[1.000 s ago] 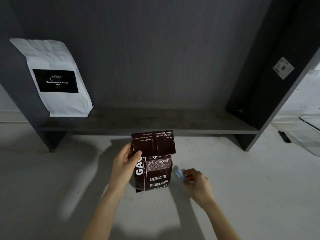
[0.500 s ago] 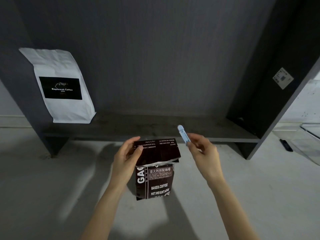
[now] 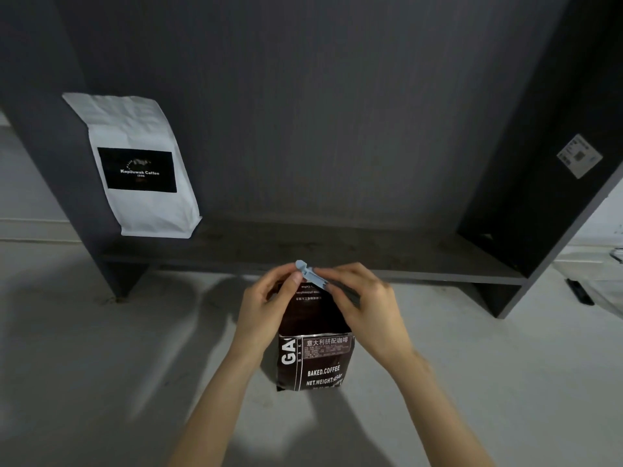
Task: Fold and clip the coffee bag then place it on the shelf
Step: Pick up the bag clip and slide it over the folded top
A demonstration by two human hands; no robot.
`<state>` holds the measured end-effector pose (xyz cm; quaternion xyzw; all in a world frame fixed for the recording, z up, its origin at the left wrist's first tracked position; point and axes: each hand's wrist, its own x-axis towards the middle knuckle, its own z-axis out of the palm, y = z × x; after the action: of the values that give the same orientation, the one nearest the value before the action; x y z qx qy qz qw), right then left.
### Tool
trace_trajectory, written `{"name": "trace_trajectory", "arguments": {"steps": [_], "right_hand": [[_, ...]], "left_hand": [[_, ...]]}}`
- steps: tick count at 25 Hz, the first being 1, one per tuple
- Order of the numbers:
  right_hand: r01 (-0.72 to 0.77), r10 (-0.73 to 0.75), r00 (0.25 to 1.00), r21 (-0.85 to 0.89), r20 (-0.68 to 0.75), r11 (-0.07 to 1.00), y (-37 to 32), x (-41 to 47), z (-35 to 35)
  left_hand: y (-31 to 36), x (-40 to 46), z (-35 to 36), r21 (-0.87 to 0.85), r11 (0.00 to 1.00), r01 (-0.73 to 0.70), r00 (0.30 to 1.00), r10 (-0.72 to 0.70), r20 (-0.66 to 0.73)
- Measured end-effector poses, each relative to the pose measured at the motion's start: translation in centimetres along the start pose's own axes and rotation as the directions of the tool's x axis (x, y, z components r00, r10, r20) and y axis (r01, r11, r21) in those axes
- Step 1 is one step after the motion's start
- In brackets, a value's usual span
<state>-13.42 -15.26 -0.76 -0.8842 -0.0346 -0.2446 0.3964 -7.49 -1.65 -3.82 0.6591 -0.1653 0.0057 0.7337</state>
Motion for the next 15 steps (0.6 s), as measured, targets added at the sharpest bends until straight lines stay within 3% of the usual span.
{"name": "trace_trajectory", "arguments": {"steps": [15], "right_hand": [[-0.019, 0.018, 1.0, -0.173, -0.008, 0.985, 0.77, -0.82, 0.83]], "left_hand": [[-0.07, -0.07, 0.47, -0.035, 0.999, 0.018, 0.994, -0.021, -0.108]]}}
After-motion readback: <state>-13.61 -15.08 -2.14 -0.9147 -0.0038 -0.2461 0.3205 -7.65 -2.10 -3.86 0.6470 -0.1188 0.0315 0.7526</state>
